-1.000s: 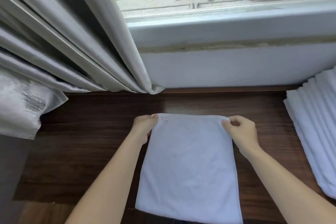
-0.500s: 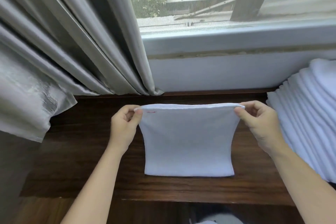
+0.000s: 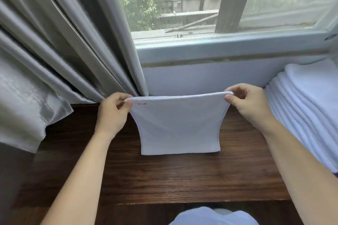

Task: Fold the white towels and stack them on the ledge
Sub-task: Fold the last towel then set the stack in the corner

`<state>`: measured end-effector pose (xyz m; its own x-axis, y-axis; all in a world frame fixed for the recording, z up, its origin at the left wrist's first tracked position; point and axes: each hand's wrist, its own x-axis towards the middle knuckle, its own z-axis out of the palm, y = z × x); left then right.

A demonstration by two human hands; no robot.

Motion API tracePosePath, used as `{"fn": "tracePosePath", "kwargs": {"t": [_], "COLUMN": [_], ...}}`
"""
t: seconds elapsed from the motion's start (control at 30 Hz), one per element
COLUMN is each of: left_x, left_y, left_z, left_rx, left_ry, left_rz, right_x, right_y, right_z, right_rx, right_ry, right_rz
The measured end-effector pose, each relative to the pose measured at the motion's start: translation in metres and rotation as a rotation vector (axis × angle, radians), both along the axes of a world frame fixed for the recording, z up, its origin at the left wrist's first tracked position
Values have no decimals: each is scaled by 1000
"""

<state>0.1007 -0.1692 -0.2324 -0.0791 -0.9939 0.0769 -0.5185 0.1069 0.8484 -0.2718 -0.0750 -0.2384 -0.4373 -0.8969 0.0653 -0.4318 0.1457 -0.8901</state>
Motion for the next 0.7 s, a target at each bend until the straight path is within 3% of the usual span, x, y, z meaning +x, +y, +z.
{"fn": "tracePosePath", "kwargs": {"t": [0.2, 0.4, 0.57, 0.7], "left_x": [-13, -2, 27, 54], "left_y": [-17, 20, 73, 120], "left_z": [38, 59, 18, -41], "left_rx": [-48, -121, -23, 88], "left_ry": [43, 125, 103, -47], "left_rz": [2, -24, -48, -86], "right_x": [-10, 0, 23, 43], "right_y": [-22, 11, 70, 122], "right_z": [43, 72, 31, -29], "right_rx": [-69, -196, -99, 74], "right_ry": [-141, -142, -108, -45], "right_rz": [17, 68, 81, 93]}}
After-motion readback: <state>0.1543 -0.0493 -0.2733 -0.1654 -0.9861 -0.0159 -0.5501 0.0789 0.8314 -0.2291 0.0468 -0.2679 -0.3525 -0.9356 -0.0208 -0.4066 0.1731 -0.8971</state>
